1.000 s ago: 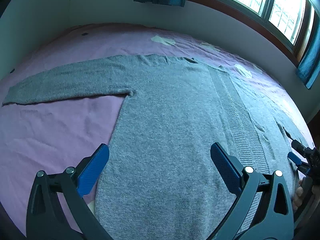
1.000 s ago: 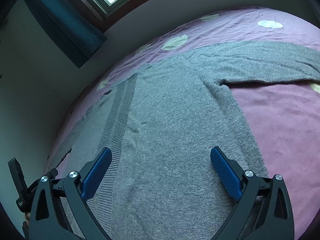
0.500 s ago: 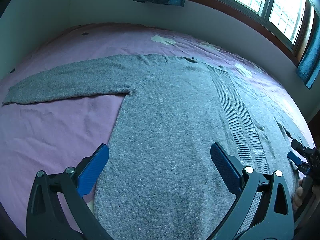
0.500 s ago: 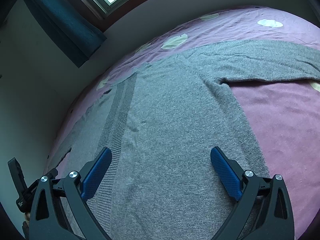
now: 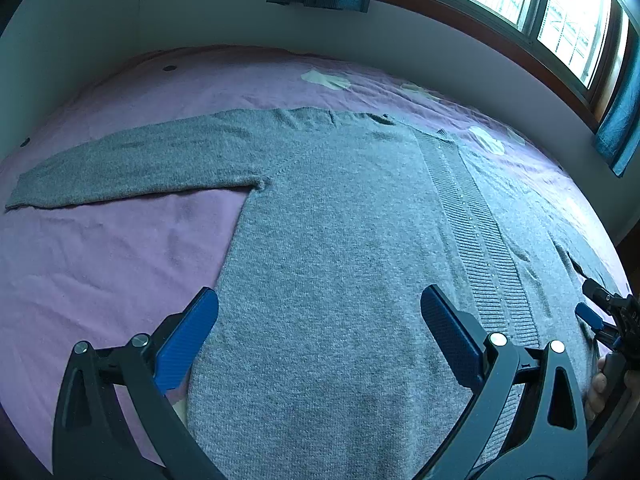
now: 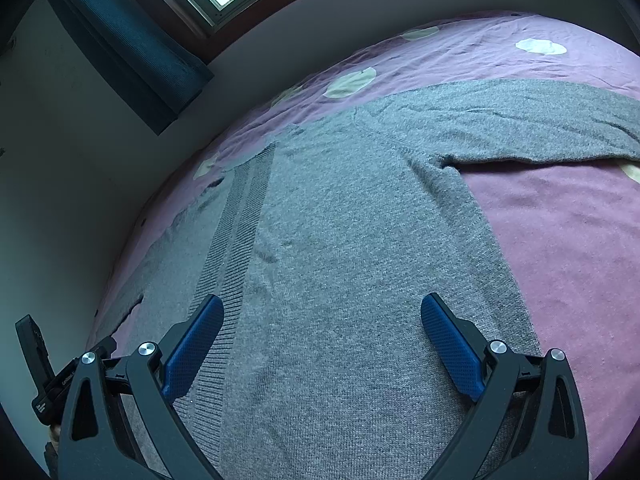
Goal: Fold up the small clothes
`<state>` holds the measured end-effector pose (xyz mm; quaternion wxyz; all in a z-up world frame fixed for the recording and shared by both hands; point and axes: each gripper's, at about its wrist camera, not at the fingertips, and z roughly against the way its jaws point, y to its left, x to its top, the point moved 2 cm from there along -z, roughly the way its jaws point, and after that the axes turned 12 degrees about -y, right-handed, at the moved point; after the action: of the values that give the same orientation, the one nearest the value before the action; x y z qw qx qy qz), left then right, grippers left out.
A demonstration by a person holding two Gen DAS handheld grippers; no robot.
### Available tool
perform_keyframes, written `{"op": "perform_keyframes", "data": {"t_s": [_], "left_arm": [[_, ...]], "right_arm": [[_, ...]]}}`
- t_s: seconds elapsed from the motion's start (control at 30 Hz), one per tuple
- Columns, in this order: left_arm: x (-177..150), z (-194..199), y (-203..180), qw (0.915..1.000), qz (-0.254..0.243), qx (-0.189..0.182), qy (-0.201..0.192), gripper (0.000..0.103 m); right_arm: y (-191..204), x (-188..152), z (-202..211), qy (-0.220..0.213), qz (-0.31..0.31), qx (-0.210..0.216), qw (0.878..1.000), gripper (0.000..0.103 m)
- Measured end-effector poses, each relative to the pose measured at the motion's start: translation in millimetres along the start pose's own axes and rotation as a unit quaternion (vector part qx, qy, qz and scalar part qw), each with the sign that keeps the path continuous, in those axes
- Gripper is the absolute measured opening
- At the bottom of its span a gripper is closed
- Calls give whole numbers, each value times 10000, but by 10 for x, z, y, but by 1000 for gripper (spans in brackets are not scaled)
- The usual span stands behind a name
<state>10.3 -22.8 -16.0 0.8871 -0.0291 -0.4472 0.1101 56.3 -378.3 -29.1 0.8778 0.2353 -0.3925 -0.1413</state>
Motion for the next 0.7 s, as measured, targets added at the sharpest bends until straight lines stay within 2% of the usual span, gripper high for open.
{"op": "perform_keyframes", "data": {"t_s": [0.7], "left_arm": [[3, 20, 18, 10000, 16, -24, -2, 101]], "right_arm": [[9, 1, 24, 13, 12, 20, 10000, 98]]}}
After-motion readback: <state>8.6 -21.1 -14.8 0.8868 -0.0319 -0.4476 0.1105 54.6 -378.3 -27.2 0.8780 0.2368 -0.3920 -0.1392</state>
